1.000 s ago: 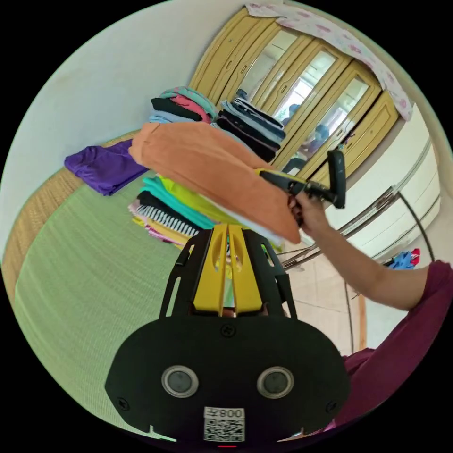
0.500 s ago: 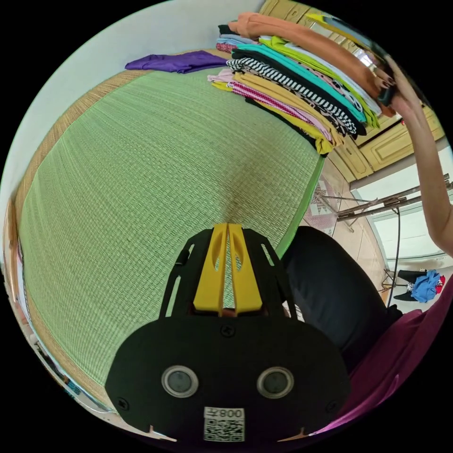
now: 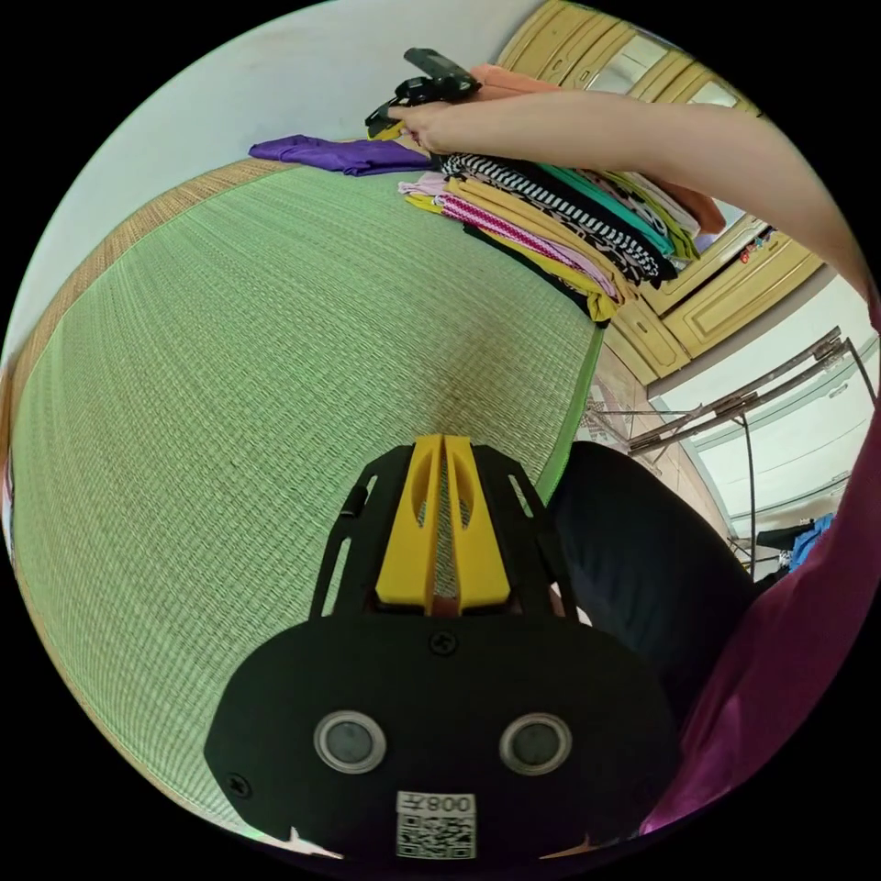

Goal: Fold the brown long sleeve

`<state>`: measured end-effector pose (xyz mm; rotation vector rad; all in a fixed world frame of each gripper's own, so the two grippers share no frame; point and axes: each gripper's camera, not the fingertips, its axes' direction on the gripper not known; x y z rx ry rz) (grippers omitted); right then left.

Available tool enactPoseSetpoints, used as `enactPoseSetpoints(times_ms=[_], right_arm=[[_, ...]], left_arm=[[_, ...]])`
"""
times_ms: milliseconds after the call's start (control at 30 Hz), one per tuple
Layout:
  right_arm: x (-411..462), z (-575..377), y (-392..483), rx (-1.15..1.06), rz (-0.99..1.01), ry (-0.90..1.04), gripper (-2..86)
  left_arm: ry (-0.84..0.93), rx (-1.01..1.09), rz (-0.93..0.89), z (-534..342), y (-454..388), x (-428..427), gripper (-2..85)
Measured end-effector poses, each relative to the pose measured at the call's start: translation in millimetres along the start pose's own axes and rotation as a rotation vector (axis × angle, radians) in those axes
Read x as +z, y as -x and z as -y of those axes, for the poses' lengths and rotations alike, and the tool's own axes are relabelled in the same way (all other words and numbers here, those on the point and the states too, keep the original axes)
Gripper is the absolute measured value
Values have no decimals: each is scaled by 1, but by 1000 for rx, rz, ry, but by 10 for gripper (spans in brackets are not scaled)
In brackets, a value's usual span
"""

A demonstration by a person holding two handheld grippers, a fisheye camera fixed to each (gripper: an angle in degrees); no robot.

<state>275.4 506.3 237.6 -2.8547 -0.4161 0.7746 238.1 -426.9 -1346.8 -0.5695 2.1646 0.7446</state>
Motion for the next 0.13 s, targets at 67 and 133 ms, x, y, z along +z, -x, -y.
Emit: enactPoseSetpoints(times_ms=[67,133], right_arm=[[28,22,-3,39,13,42,89],[49,33,-14,104,79,85,90]], left_arm=[[-26,0,-14,-13,7,-2,2],[-41,5,-12,-26,13,-5,1]])
